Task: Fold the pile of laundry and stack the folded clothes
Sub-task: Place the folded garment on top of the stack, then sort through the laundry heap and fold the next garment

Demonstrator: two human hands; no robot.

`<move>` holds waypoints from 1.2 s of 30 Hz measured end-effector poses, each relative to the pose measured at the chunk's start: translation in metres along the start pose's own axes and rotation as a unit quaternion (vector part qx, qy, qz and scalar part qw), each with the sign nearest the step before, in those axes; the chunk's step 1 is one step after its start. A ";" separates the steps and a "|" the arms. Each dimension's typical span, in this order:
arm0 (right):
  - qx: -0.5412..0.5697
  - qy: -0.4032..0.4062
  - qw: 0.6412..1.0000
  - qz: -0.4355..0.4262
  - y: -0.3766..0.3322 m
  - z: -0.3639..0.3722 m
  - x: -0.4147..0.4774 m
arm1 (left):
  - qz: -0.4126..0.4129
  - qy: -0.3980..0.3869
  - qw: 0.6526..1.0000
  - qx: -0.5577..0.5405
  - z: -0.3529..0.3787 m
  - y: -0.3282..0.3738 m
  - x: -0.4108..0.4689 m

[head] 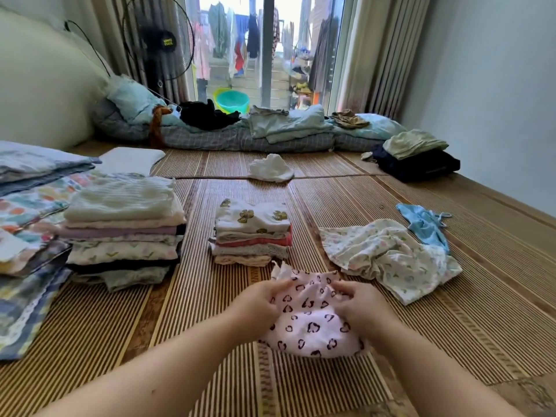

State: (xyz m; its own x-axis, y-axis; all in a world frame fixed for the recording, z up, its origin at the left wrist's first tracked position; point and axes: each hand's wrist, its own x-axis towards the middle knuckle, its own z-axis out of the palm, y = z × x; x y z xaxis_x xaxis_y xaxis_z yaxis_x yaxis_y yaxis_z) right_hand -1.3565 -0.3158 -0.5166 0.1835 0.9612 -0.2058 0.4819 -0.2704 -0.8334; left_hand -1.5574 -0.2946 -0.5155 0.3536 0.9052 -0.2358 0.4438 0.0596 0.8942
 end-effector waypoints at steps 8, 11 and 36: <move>0.100 -0.046 0.987 -0.121 -0.129 -0.007 0.101 | 0.107 0.122 0.987 0.011 -0.119 0.064 0.073; 0.115 -0.068 0.983 -0.130 -0.151 0.014 0.150 | 0.087 0.143 0.986 0.003 -0.151 0.063 0.111; -0.297 0.201 0.931 -0.069 0.025 -0.072 0.117 | 0.229 0.044 0.843 0.485 0.044 0.071 0.171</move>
State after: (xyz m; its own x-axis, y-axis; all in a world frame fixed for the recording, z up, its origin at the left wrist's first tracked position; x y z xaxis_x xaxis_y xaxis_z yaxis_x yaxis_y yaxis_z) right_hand -1.2607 -0.2139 -0.5249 0.3325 0.9237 0.1904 0.8914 -0.2419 -0.3832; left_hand -1.4291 -0.1539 -0.5088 0.6264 0.7706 0.1169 0.7576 -0.6373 0.1413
